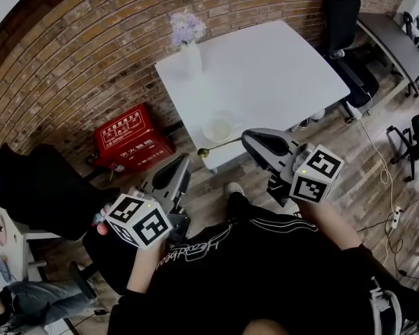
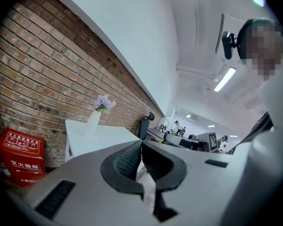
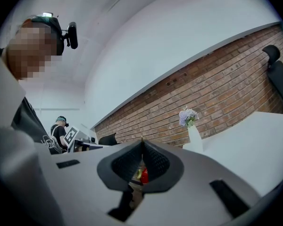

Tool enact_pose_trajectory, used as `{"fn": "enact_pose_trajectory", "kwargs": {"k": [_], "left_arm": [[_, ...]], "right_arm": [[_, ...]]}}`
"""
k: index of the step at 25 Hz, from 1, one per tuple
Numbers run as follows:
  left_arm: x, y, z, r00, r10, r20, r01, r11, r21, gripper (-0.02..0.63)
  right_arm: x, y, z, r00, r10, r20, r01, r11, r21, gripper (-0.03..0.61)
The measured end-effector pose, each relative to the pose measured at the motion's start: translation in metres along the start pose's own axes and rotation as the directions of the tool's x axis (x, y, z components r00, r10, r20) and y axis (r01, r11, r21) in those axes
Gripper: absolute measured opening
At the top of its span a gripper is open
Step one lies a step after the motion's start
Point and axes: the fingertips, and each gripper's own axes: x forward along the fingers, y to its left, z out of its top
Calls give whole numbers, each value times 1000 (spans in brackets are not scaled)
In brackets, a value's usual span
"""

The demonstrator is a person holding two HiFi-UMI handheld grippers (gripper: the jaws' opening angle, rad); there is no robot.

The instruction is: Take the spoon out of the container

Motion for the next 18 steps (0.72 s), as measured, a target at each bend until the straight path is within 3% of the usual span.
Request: {"fn": "enact_pose_trajectory", "kwargs": {"k": [18], "left_arm": [[18,4,-8,1000,12,-27,-12,1000,-2,5]], "right_arm": [[-8,-24,2,999,-38,25,37,999,31,0]]}}
